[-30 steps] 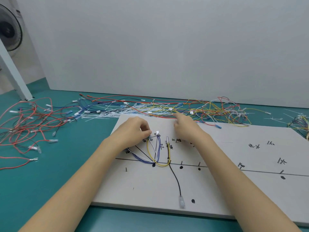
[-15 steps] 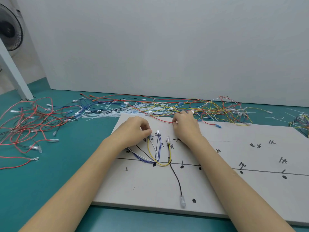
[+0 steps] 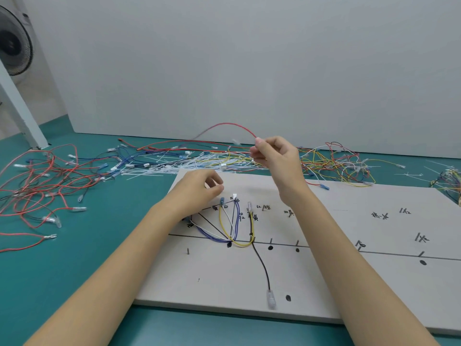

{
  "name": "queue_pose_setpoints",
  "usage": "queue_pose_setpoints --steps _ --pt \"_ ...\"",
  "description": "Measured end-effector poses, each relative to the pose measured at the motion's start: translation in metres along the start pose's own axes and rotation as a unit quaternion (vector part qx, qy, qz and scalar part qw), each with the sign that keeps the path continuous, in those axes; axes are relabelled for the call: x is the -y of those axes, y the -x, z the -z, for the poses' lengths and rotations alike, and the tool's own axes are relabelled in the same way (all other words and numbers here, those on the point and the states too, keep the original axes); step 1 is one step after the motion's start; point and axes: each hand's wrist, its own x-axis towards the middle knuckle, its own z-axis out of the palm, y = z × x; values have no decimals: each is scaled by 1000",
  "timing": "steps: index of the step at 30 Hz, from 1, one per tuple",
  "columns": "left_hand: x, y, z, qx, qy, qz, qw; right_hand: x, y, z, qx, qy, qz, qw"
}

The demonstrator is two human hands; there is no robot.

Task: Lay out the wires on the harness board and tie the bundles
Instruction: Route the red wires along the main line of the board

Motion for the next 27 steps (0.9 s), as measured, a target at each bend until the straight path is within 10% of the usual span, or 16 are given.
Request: queue_pose_setpoints --steps 10,17,27 --pt "-30 1 19 -30 444 111 889 12 15 2 126 -235 -101 959" --pt "-37 4 21 -91 544 89 829 -5 26 8 254 -88 -147 952" --pt "-36 9 22 -231 378 -21 896 -17 29 3 225 -8 -172 959"
